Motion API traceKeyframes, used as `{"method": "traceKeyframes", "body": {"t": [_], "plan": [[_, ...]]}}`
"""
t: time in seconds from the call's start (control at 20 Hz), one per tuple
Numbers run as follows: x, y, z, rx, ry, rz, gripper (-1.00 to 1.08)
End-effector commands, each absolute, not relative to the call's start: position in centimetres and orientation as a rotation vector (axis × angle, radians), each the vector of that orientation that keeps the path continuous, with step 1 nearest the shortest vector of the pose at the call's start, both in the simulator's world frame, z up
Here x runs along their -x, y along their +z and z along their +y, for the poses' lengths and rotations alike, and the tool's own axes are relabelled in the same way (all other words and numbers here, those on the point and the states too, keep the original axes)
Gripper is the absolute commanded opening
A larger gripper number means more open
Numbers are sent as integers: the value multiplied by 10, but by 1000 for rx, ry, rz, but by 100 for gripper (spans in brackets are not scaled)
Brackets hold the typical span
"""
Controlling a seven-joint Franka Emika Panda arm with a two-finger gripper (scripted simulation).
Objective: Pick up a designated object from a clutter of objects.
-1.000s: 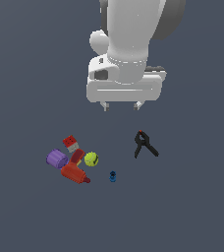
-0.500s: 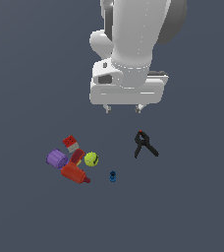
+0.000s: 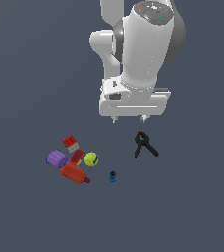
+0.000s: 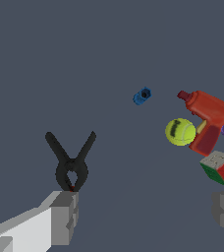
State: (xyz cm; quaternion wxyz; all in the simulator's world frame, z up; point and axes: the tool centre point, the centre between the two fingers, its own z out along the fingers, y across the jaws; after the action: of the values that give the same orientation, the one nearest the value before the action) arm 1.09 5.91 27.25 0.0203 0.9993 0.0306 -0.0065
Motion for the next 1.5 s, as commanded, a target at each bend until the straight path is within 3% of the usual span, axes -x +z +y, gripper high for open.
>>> {"method": "traceKeyframes", "body": {"t": [0.0, 0.8, 1.45], "plan": [[-11, 253, 69, -3100, -18, 95, 100], [26, 108, 146, -3125, 0, 92, 100], [48, 69, 167, -3140, 0, 90, 100]]}}
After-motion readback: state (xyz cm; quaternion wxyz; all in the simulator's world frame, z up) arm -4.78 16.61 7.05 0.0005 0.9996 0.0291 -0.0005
